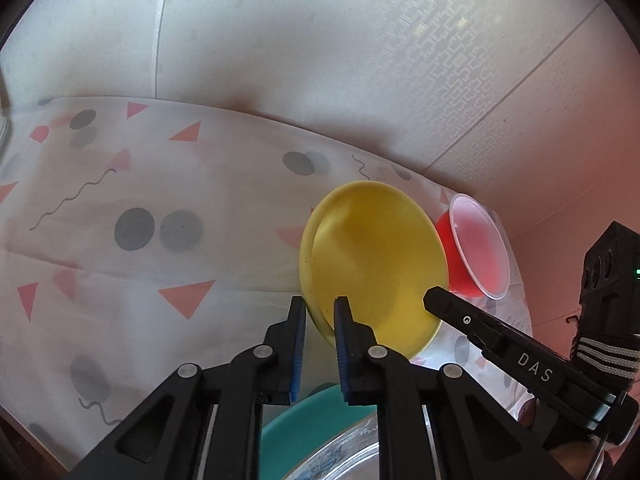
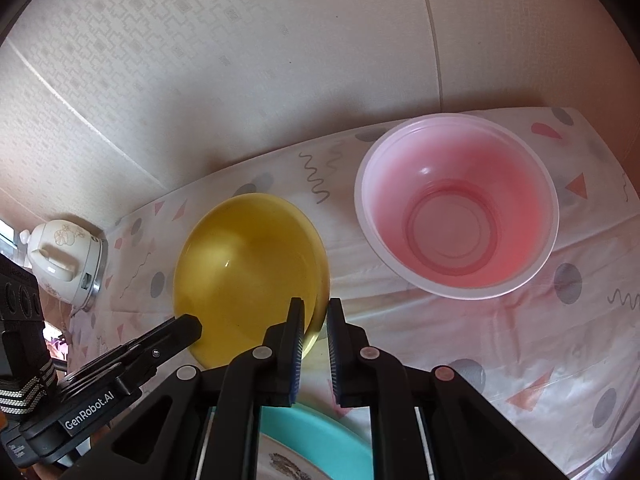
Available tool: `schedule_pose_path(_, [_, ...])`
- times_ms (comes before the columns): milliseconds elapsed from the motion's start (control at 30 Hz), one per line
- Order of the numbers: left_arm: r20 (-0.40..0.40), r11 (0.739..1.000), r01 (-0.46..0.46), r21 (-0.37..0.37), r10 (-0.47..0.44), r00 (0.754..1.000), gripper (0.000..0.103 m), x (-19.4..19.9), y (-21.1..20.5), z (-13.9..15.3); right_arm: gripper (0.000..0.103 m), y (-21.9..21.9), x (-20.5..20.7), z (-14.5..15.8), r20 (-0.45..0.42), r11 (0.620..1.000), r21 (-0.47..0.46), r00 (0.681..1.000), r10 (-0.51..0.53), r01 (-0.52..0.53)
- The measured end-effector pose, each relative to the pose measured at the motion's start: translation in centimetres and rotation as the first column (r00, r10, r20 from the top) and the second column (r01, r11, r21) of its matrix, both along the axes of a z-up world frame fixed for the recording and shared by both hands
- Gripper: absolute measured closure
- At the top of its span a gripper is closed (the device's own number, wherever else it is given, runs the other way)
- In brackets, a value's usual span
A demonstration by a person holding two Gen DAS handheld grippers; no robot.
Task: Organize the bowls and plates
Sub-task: 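Lift the yellow bowl with the left gripper and lower it into the steel bowl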
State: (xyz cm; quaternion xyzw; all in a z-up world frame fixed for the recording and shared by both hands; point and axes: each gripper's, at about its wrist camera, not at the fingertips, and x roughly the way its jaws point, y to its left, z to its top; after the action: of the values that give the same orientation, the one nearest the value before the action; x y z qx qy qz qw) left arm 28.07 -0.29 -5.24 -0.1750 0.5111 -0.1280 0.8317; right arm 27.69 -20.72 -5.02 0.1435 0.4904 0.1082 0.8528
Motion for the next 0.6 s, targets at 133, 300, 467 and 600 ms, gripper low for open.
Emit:
schedule_pose_path(133, [0.038,1.0,-0.024,0.011,0.024,0.999,0.089,-1.2,1.0,1.5,0.092,0.8,-0.6,0.9,0.02,1.0,0.018,1.0,0.018,-0.018])
schedule_pose_path(300, [0.088,0.997,-0.059,0.044,0.055,0.995,0.089,-3.0,2.4,3.7,0.092,2.3,-1.9,2.8,0.062,0.997,0.051,0.997,0.049,-0.052])
schedule_pose_path(467, [0.129,0.993,-0.089,0.076,0.078,0.988,0.089,-5.7,4.5,5.2,0.092,4.4,-3.9,4.1,0.094,0.99,0.083,0.99,0.105,-0.113])
schedule_pose_path(600, [0.154,0.989,-0.126,0.082,0.112,0.982,0.089,-8.6,6.9,5.9,0.092,6.6,-5.8,4.6,0.112,0.98,0.103,0.981,0.16,-0.171])
